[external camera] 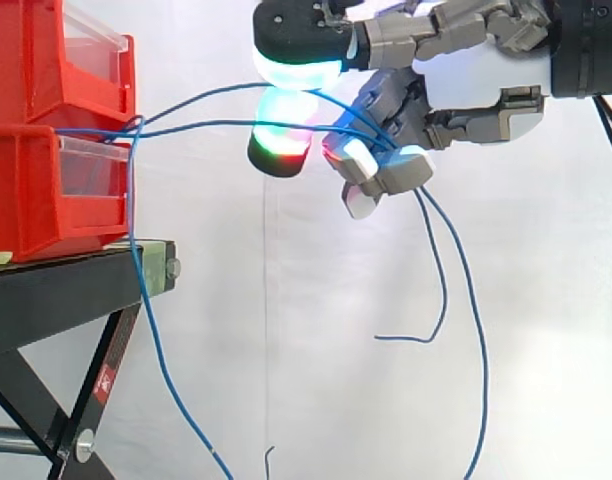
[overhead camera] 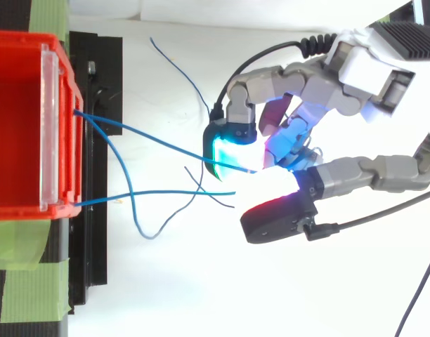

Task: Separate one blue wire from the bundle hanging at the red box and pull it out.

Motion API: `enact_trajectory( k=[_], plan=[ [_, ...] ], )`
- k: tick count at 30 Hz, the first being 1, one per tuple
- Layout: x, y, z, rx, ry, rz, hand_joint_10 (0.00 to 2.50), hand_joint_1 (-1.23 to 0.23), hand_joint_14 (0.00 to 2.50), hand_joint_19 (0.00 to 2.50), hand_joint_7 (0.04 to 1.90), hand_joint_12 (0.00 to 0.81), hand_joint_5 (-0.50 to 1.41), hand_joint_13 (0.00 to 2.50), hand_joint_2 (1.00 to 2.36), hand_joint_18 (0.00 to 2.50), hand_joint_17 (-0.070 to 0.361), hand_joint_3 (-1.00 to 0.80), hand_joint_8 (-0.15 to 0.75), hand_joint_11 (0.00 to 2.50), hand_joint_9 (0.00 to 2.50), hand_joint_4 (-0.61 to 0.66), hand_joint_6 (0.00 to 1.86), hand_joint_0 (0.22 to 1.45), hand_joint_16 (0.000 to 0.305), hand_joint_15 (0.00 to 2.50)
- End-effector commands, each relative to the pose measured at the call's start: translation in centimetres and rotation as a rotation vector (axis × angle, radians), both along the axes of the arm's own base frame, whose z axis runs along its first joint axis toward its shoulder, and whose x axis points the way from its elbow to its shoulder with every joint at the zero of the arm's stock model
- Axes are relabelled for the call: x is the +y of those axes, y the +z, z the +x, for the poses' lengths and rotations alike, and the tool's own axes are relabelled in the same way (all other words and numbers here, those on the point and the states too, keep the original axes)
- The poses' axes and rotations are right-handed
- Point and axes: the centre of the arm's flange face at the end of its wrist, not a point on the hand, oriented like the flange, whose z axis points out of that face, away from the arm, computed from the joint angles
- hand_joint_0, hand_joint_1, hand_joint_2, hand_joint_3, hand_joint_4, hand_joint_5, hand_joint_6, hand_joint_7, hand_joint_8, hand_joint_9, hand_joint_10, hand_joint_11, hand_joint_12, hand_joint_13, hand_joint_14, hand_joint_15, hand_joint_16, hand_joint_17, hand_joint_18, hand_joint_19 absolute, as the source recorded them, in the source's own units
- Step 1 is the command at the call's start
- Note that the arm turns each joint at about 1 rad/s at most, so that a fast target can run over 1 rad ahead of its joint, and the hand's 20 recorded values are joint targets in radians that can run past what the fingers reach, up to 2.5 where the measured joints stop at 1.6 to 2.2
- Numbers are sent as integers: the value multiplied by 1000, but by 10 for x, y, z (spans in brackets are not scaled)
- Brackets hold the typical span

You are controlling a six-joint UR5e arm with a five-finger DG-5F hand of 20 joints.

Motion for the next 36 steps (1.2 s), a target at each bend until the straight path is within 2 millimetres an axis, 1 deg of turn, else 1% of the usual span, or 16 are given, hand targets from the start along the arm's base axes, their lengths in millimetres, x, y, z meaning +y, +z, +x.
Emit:
enact_trajectory(
  k=[1,4,5,11,18,27,29,32,36],
  plan=[
    [-1,-1,-1,11,-1,-4,24,-579,9,852,1365,320,-99,1431,1014,768,108,-363,341,1110,1284,152,594,653,48,1613],
    [0,-1,-2,21,-1,-7,23,-598,10,850,1366,314,-97,1431,1016,768,108,-347,339,1089,1286,149,592,653,48,1615],
    [-1,-2,-2,24,-3,-7,25,-606,10,852,1371,325,-97,1432,1017,769,107,-338,337,1111,1285,145,591,652,48,1614],
    [-1,-1,-3,21,-9,-7,24,-648,11,852,1397,322,-98,1428,1019,770,107,-306,339,1130,1278,147,584,651,48,1622],
    [0,-2,-3,23,-7,-9,24,-718,10,862,1367,324,-117,1397,1021,760,109,-277,330,1132,1236,150,607,645,48,1615],
    [0,-2,-2,23,-7,-9,24,-518,8,869,1342,328,-122,1406,1008,762,113,-422,340,1107,1244,167,624,591,50,1605],
    [1,-2,-2,23,-6,-9,23,-447,9,877,1340,339,-118,1413,1003,771,115,-470,353,1109,1272,170,621,576,51,1601],
    [1,-1,-2,22,-6,-8,23,-404,8,874,1351,337,-117,1417,1000,778,116,-490,356,1119,1276,175,619,567,52,1607],
    [1,-2,-2,23,-6,-9,25,-393,10,873,1355,341,-116,1416,1001,777,117,-492,353,1127,1277,175,616,563,52,1600]
  ],
)
